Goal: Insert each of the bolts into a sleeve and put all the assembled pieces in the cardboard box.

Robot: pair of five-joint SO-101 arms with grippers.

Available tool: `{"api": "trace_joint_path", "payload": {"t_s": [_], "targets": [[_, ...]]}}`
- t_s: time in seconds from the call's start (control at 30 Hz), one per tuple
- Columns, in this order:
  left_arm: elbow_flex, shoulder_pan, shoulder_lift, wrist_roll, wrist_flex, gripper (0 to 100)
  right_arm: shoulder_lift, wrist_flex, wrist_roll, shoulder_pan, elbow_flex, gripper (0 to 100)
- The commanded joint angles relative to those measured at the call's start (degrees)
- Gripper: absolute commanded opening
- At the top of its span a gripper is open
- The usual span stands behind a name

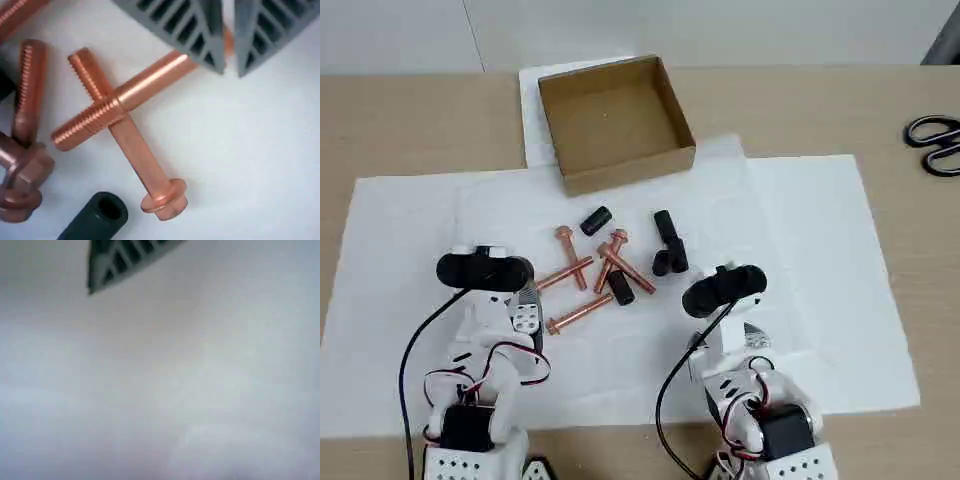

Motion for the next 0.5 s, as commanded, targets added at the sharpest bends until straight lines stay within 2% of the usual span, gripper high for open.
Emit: {"api": "trace_joint_path", "payload": {"t_s": [0.0,0.47], "targets": [[-0.31,0.26,-0.53,0.09,-0.26,1,-0.4,-1.1,0.18,0.4,-0.35,24.8],[-0.31,0.26,-0.53,0.09,-0.26,1,-0.4,-3.21,0.09,0.31,0.09,24.8]]}}
